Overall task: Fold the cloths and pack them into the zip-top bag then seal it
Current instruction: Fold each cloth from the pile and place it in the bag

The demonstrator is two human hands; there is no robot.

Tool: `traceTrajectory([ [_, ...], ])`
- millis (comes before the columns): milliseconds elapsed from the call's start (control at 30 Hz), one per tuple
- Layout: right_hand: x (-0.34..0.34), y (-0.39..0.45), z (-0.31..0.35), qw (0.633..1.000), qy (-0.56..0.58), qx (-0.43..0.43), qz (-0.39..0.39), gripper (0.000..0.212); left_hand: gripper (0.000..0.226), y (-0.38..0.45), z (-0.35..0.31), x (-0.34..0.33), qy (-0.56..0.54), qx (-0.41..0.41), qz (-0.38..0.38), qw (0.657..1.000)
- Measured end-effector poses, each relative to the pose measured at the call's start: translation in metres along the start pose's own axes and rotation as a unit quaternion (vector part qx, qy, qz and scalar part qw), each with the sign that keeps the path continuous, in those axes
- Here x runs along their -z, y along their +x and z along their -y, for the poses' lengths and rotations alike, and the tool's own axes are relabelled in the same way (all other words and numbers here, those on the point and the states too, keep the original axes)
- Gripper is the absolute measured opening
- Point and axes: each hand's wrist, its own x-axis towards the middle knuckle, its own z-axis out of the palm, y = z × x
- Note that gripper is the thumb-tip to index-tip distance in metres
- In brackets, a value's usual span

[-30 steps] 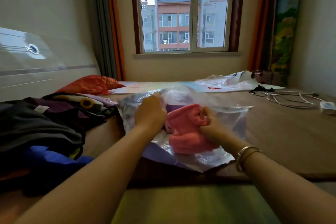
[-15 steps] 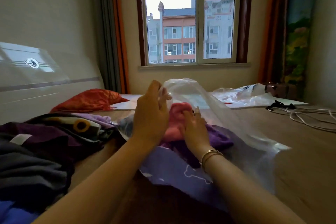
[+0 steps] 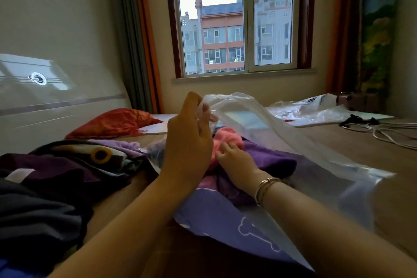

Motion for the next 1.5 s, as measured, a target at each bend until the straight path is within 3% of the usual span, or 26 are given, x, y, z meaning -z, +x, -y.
traceTrajectory([
  [100,-0.016,0.024,-0.017,0.969,0.101,-0.100,0.201,0.064,0.009,0.001,0.003,0.004,0.008,0.001,0.007,1.000],
  [167,-0.021,0.032,-0.028,0.948,0.130,-0.161,0.240,0.064,0.005,0.003,0.003,0.006,0.013,0.003,0.010,1.000],
  [467,0.009,-0.019,-0.014,0.966,0.104,-0.121,0.206,0.064,0.012,0.002,-0.006,0.008,0.038,0.059,0.031,0.997],
  [633,0.073,-0.067,0.007,0.969,0.142,-0.086,0.183,0.059,0.011,-0.003,-0.025,0.017,0.066,0.170,0.071,0.981],
  [767,0.131,-0.110,0.028,0.976,0.133,-0.034,0.167,0.051,0.019,-0.017,-0.058,0.037,0.070,0.247,0.131,0.957],
  [933,0.177,-0.163,0.058,0.981,0.153,-0.068,0.101,0.028,0.038,-0.056,-0.098,0.068,0.063,0.277,0.146,0.948],
  [1033,0.199,-0.190,0.078,0.988,0.146,-0.035,0.020,0.023,0.037,-0.084,-0.117,0.095,0.004,0.302,0.119,0.946],
  [1133,0.208,-0.207,0.107,0.981,0.187,-0.008,-0.043,0.026,0.026,-0.118,-0.119,0.130,-0.058,0.362,0.042,0.929],
  [1333,0.189,-0.185,0.176,0.962,0.257,0.062,-0.074,0.021,0.012,-0.171,-0.074,0.207,-0.017,0.479,-0.059,0.876],
  [1500,0.151,-0.145,0.255,0.932,0.358,0.038,-0.024,0.023,0.019,-0.184,-0.043,0.247,0.024,0.510,-0.078,0.857],
])
